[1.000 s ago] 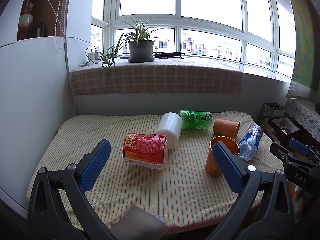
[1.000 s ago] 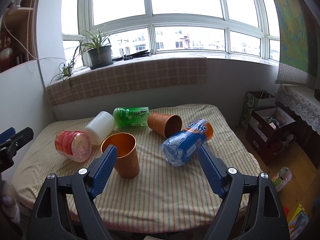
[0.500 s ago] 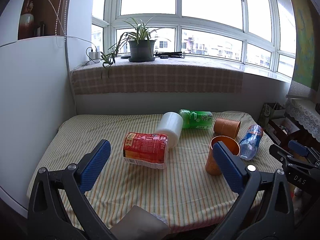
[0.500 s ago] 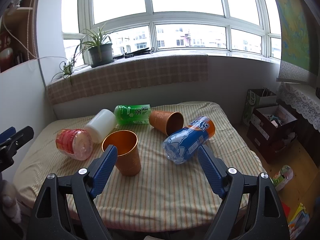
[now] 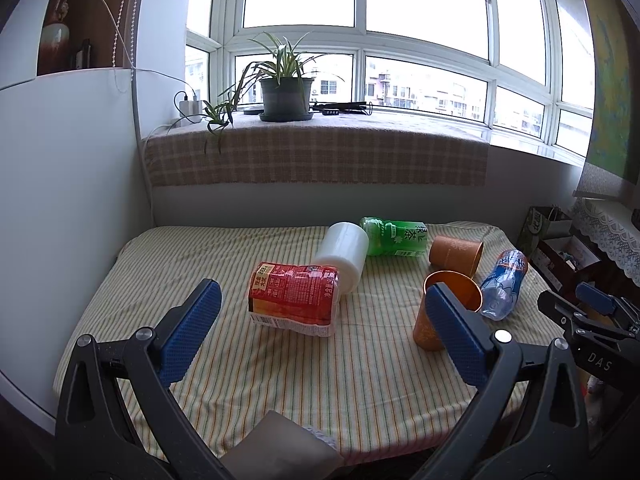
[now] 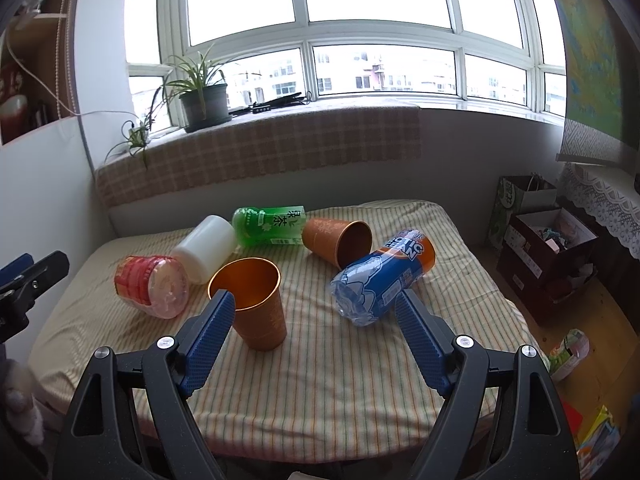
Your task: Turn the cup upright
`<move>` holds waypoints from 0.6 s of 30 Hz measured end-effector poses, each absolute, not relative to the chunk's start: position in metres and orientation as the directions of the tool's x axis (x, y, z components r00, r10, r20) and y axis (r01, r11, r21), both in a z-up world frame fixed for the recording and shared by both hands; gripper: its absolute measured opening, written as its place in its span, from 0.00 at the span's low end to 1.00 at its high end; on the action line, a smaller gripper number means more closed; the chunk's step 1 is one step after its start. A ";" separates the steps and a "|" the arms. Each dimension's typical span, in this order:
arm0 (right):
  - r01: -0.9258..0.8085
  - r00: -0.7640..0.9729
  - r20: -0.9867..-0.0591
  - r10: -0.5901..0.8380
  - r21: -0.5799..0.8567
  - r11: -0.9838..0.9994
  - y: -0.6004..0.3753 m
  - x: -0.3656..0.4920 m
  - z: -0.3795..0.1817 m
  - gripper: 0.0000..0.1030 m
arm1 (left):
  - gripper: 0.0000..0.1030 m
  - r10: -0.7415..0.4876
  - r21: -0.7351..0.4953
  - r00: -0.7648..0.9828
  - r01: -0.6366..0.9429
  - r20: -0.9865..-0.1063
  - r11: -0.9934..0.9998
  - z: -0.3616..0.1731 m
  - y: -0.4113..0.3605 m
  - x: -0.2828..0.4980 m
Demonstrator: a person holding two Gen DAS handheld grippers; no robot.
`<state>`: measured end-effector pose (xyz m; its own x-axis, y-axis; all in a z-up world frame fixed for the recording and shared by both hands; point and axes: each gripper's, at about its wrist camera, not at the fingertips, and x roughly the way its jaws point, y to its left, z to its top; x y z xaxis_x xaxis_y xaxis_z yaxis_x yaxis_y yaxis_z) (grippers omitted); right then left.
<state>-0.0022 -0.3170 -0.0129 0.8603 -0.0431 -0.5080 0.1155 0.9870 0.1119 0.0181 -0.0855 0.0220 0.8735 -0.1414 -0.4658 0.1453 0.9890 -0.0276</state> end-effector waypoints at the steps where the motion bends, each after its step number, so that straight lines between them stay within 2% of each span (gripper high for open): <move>1: 0.115 0.860 -0.509 -0.042 0.111 0.987 -0.317 -0.002 -0.013 0.80 | 1.00 -0.142 -0.027 0.874 0.147 -0.465 0.989 0.022 -0.086 0.018; 18: 0.111 0.851 -0.524 -0.031 0.122 0.986 -0.316 0.001 -0.017 0.80 | 1.00 -0.141 -0.028 0.874 0.145 -0.465 0.989 0.022 -0.085 0.019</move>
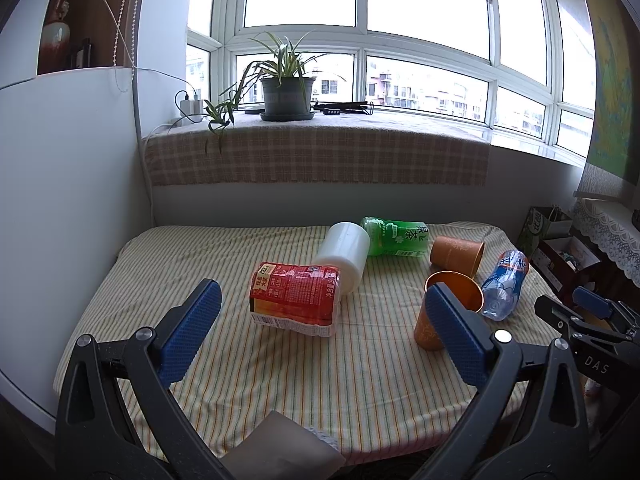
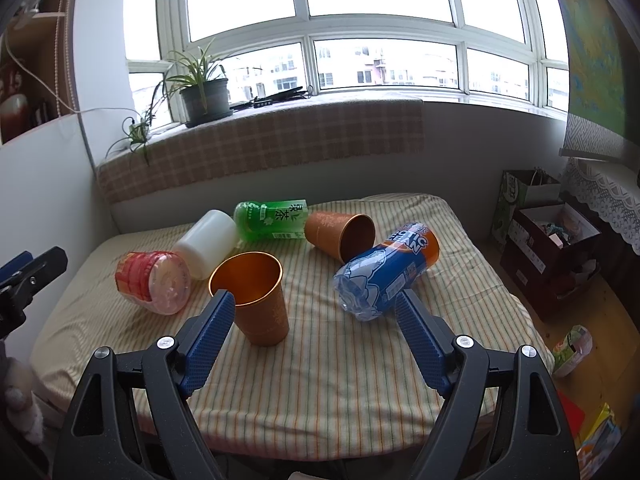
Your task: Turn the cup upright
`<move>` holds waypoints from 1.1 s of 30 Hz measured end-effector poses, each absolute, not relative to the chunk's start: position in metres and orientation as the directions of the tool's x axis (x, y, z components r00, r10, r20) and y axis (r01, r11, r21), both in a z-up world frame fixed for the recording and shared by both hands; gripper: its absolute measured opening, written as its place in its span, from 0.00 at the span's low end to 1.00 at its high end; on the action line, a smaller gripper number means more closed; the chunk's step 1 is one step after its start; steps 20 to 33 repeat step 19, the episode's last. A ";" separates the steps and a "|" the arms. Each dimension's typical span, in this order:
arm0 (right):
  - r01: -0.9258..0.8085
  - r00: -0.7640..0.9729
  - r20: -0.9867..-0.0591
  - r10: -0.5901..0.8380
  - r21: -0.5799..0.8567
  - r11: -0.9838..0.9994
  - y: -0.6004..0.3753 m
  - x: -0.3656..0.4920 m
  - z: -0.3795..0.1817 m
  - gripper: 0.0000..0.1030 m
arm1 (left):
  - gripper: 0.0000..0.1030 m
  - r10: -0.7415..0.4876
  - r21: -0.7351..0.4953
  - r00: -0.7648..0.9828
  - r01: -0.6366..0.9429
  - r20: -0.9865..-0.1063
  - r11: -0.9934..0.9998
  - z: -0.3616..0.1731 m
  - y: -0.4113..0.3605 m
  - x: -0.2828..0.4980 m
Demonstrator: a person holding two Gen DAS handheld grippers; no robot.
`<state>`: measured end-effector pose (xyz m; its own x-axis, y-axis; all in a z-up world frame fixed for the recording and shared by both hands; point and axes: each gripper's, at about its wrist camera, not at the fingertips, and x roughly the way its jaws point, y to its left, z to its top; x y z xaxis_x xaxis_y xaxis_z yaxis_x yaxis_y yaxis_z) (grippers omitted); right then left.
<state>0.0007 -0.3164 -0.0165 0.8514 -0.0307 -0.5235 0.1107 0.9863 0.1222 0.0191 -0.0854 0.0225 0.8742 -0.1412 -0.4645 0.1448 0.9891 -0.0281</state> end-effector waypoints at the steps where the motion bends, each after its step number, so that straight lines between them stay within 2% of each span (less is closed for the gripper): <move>1: 0.110 0.851 -0.525 -0.029 0.123 0.986 -0.317 0.001 -0.017 0.80 | 1.00 -0.141 -0.029 0.874 0.144 -0.464 0.989 0.022 -0.085 0.019; 33: 0.101 0.840 -0.543 -0.015 0.129 0.987 -0.316 0.005 -0.023 0.80 | 1.00 -0.118 -0.020 0.884 0.122 -0.452 0.992 0.020 -0.079 0.017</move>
